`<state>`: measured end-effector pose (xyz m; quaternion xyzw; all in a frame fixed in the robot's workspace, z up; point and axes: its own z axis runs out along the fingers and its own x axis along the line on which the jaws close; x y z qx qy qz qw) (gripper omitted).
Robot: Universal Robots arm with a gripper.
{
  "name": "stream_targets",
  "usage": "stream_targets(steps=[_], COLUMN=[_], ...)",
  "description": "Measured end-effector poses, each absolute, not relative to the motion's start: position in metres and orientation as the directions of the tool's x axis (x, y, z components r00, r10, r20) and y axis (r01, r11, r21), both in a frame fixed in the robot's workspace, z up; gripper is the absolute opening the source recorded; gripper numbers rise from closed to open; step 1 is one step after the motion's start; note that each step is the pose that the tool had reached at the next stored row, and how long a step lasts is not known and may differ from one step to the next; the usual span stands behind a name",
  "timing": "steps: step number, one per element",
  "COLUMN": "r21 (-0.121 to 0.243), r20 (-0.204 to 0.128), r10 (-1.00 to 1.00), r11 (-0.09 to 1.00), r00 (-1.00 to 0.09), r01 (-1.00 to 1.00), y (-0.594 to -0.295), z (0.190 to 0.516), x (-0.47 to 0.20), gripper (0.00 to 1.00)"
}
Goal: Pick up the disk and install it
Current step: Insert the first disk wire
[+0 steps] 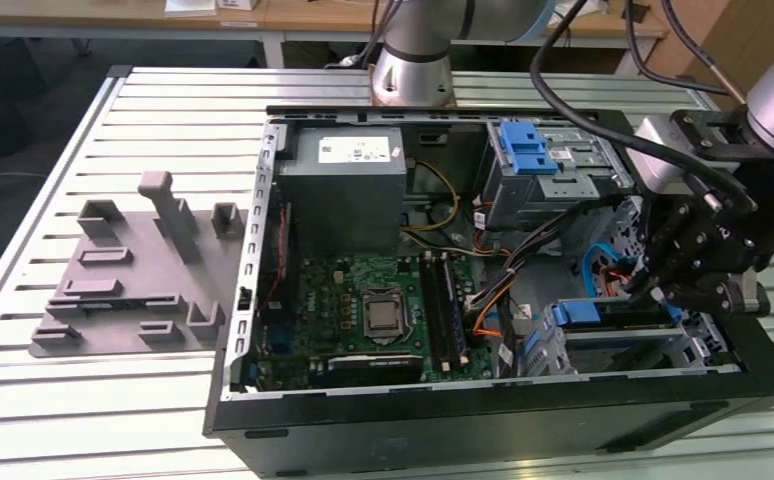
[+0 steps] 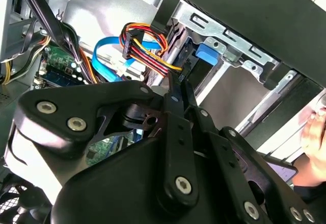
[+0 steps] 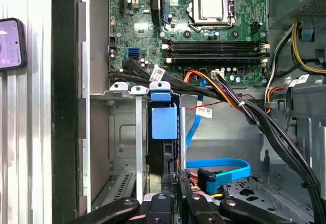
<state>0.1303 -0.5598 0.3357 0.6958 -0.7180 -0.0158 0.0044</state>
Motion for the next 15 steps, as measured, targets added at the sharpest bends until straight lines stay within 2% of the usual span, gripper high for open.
stream_targets(steps=[15], r21=[0.029], r20=[-0.02], r10=[-0.999], r11=[0.031], r00=[-0.032], r01=[-0.999], y=[-0.5598], z=[0.337], x=[0.1309], gripper=[0.16])
